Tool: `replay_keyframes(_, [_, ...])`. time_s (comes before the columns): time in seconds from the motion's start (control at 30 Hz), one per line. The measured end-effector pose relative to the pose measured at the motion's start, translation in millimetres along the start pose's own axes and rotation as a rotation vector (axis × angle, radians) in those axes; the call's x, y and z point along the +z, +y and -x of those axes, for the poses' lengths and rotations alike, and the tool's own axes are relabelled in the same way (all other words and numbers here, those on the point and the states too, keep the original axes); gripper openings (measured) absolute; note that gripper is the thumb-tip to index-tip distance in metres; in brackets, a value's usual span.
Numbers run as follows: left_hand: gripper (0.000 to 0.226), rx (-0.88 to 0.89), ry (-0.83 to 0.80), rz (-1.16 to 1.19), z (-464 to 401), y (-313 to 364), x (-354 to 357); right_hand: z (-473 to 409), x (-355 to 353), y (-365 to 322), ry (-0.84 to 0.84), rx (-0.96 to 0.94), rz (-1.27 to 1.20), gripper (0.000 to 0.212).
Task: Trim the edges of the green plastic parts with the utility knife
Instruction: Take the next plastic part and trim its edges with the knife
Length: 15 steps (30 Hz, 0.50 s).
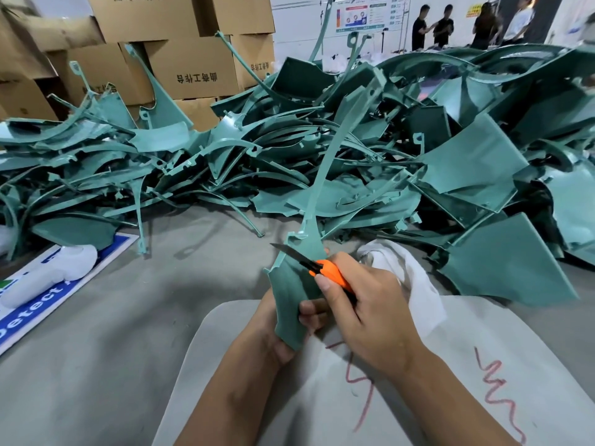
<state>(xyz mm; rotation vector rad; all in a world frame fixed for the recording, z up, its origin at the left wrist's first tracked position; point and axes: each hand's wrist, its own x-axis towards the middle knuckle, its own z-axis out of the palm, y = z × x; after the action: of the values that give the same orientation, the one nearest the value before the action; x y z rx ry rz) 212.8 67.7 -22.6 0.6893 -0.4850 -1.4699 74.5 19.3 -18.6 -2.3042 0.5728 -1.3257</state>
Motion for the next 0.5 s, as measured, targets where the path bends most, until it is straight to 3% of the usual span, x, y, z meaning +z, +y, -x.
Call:
replay_keyframes(0.27, [0.018, -0.035, -0.006, 0.055, 2, 3, 4, 0, 0, 0, 0.021, 0.000, 0.016, 0.030])
replay_keyframes(0.4, [0.058, -0.051, 0.125, 0.088, -1, 0, -6, 2, 4, -2, -0.059, -0.016, -0.015, 0.032])
replay_keyframes(0.5, [0.019, -0.047, -0.011, 0.044, 4, 4, 2, 0, 2, 0, 0.031, 0.025, 0.057, 0.029])
